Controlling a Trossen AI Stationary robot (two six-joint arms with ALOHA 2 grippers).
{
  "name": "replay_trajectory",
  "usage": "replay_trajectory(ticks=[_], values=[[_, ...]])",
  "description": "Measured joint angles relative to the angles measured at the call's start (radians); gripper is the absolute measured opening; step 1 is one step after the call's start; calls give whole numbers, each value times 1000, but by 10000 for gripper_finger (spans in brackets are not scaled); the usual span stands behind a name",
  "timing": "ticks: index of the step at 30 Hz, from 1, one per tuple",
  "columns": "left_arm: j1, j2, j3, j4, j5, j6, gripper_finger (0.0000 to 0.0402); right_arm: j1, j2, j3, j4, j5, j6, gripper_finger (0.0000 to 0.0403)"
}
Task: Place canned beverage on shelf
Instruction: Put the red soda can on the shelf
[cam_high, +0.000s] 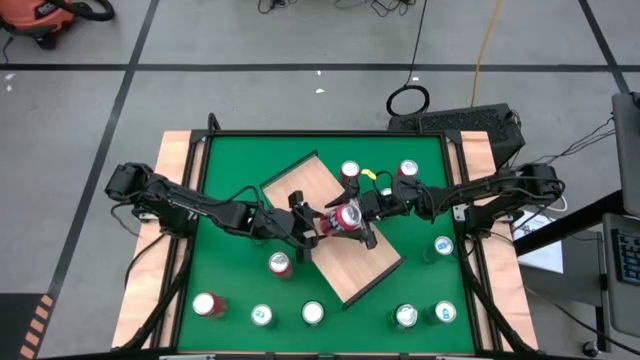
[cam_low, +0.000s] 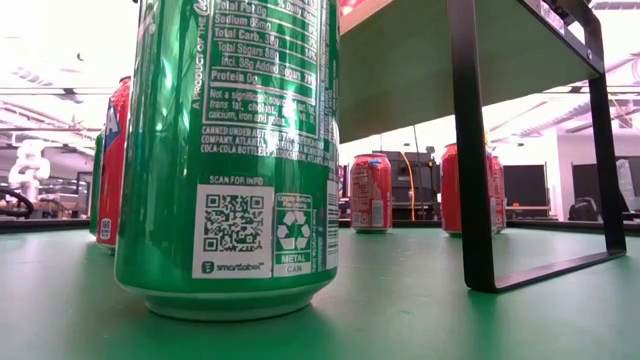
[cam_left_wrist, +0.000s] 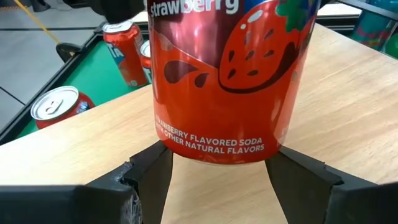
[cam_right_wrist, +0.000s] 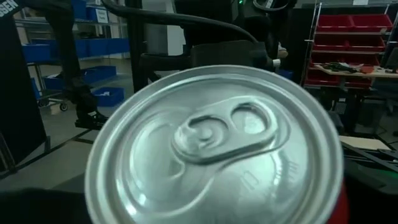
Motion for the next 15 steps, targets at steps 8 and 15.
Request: replay_trajectory(ticks=[8,15], values=[[-2,0,0,-19,1,-3,251,0,-1,0,4,0,9,280],[-30,-48,1,-146,-1,-71,251,0,-34,-2,-66,-2,0,302]])
